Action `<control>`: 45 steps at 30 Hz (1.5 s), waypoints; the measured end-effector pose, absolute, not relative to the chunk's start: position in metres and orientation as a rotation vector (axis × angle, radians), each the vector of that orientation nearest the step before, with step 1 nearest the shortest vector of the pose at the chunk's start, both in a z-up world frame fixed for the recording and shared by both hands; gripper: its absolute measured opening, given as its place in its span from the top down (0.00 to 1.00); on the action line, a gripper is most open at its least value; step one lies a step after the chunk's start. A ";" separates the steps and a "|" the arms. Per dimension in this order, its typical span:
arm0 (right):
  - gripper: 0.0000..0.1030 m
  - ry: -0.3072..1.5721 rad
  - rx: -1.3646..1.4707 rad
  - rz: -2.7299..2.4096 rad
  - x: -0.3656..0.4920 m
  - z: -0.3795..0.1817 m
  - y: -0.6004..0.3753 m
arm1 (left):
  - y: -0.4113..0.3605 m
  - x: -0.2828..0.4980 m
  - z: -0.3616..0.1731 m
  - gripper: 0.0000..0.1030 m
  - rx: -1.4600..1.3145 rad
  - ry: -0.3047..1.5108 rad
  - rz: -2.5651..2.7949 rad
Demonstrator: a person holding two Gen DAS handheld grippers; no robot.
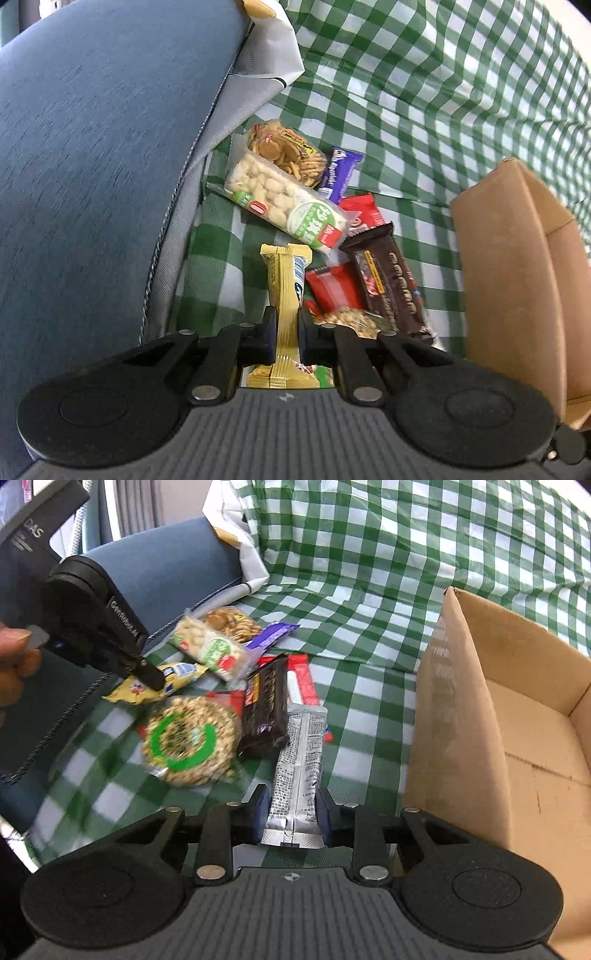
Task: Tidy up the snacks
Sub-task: 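Move both tools to the snack pile and lower onto the bars, then grasp the yellow wafer bar with left tool while right tool grasps silver bar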
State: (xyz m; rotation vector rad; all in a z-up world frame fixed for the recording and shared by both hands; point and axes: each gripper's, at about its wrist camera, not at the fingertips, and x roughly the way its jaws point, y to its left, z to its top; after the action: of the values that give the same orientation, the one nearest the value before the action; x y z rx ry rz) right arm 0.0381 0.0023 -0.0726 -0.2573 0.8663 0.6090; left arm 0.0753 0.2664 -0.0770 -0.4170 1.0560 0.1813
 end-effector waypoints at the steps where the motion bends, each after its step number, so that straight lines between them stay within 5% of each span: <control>1: 0.72 0.868 -0.260 0.617 0.035 -0.071 -0.001 | 0.268 0.073 -0.075 0.88 -0.439 1.050 0.173; 13: 0.70 0.908 -0.301 0.680 0.003 -0.088 -0.007 | 0.236 0.061 -0.070 0.87 -0.508 1.112 0.001; 17: 0.52 0.906 -0.261 0.662 0.010 -0.092 -0.008 | 0.223 0.067 -0.078 0.87 -0.417 1.161 0.033; 22: 0.47 0.902 -0.228 0.672 0.017 -0.097 -0.005 | 0.215 0.072 -0.081 0.79 -0.388 1.176 0.040; 34: 0.46 0.927 -0.247 0.641 0.028 -0.114 0.001 | 0.214 0.081 -0.089 0.78 -0.336 1.200 0.035; 36: 0.47 0.921 -0.254 0.641 0.027 -0.114 0.002 | 0.214 0.081 -0.089 0.78 -0.334 1.199 0.034; 39: 0.69 0.906 -0.267 0.654 0.025 -0.113 0.004 | 0.213 0.080 -0.088 0.78 -0.332 1.194 0.030; 45: 0.75 0.899 -0.298 0.664 0.020 -0.108 0.004 | 0.214 0.077 -0.078 0.86 -0.348 1.136 0.007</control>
State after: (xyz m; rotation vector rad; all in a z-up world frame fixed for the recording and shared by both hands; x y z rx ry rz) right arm 0.0196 0.0045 -0.1081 -0.2981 0.8987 0.6643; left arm 0.0772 0.2137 -0.0783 -0.3476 1.1355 0.0065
